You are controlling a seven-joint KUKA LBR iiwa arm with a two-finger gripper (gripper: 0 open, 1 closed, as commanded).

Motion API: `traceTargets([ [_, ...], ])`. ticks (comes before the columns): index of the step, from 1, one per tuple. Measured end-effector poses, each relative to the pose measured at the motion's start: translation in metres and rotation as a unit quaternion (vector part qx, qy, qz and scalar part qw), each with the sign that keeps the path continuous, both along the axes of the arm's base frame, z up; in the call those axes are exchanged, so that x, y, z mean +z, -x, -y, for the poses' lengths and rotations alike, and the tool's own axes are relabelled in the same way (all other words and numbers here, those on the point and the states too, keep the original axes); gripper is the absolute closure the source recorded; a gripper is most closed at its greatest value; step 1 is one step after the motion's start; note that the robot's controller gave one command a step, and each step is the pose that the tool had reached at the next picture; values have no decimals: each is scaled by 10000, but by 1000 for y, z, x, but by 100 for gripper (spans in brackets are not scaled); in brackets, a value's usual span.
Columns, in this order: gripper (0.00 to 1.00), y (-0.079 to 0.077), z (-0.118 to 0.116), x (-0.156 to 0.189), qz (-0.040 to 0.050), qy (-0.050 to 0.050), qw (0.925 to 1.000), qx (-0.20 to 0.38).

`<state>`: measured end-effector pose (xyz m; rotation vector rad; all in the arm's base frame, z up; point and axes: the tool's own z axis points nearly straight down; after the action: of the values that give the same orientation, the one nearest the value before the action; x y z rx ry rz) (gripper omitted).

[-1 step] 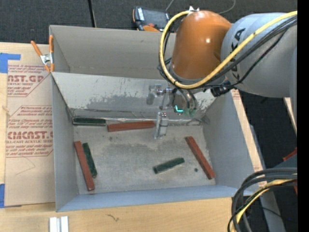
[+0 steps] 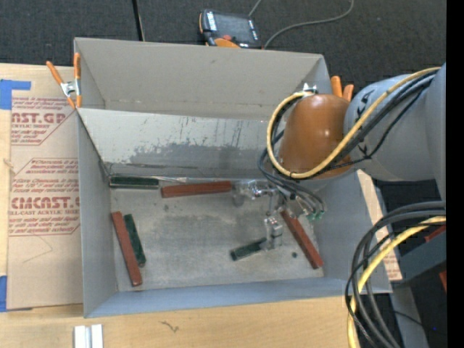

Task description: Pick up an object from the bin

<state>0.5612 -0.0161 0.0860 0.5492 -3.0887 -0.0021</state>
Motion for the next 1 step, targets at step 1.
traceTargets([
  [1, 0, 72, -13, -15, 72, -6, 9973, 726],
])
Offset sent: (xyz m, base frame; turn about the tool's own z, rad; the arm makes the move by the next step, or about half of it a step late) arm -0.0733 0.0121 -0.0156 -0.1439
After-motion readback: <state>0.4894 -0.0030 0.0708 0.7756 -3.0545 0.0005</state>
